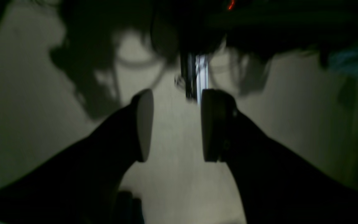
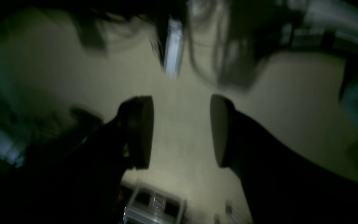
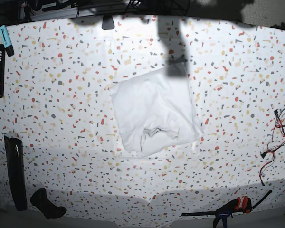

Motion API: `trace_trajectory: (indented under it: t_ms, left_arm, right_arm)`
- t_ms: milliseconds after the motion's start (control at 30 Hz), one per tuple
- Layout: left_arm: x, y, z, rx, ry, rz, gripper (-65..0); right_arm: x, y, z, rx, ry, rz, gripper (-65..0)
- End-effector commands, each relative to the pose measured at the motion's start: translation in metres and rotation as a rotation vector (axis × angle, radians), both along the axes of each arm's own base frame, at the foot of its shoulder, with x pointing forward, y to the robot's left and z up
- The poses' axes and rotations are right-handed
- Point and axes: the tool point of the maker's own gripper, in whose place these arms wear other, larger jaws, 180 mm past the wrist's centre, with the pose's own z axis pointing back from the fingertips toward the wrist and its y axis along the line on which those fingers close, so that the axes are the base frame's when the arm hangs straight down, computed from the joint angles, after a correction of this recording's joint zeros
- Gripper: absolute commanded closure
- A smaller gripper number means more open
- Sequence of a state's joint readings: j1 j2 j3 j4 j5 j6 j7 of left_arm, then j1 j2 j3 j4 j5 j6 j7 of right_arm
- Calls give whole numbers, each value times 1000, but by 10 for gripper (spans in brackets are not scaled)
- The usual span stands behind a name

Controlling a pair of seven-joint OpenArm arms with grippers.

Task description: Fold the T-shirt properly

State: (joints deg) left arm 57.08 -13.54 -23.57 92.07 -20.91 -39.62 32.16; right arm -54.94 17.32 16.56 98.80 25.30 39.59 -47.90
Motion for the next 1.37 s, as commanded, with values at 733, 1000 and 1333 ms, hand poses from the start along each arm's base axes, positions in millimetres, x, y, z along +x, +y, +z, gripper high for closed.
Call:
trace_trajectory:
  t_ms: [733, 1000, 1333]
  left_arm:
    - [-24, -6, -148, -22, 169, 139, -245]
    - [-21, -4, -160, 57, 200, 182, -245]
    - [-18, -19, -164, 50, 196, 136, -245]
  right_arm:
    - [22, -72, -162, -193, -56, -282, -290]
    - [81, -92, -168, -237, -119, -345, -290]
    - [81, -87, -168, -225, -101, -219, -290]
